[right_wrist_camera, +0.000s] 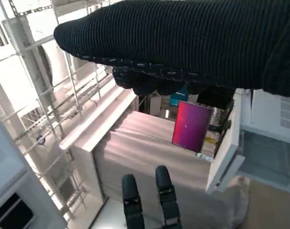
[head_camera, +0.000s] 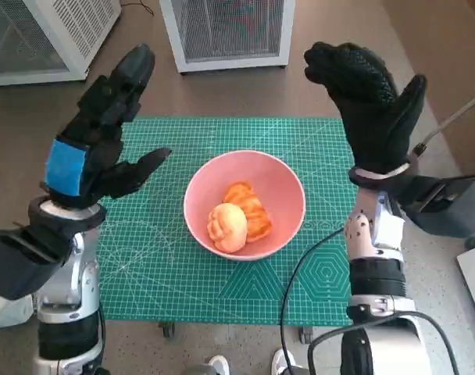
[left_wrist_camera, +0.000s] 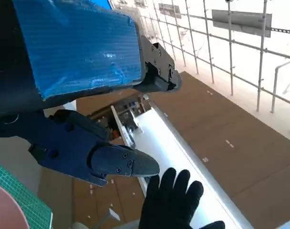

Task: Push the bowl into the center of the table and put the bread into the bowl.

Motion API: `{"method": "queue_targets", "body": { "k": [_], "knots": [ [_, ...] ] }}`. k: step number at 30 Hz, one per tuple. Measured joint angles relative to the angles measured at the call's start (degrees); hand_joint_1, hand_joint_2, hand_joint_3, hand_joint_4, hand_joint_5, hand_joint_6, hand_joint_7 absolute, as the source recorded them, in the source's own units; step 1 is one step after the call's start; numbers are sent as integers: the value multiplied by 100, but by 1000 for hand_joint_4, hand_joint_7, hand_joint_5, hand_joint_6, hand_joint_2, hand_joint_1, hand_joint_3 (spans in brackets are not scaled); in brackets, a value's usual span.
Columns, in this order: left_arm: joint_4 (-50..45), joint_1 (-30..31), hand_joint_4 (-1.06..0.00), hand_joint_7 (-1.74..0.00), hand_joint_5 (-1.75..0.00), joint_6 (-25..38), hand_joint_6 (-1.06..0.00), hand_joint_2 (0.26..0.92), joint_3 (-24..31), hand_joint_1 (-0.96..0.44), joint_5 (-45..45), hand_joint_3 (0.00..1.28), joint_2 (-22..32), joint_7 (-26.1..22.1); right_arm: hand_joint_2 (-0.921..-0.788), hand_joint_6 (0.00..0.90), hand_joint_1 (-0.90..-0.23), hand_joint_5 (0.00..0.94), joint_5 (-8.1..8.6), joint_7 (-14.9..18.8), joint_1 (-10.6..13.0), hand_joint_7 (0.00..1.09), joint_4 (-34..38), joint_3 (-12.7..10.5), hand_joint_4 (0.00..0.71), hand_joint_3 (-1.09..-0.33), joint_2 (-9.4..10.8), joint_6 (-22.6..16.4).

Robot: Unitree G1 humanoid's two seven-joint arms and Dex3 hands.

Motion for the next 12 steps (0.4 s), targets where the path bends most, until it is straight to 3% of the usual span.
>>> {"method": "queue_targets", "body": {
  "k": [12],
  "knots": [
    [275, -250, -260, -40, -16, -128, -391, 921, -126, -554, 25, 285, -52, -28, -921, 624, -490, 7, -5, -3, 1, 9, -52, 29, 417, -381, -101, 157]
  ]
}}
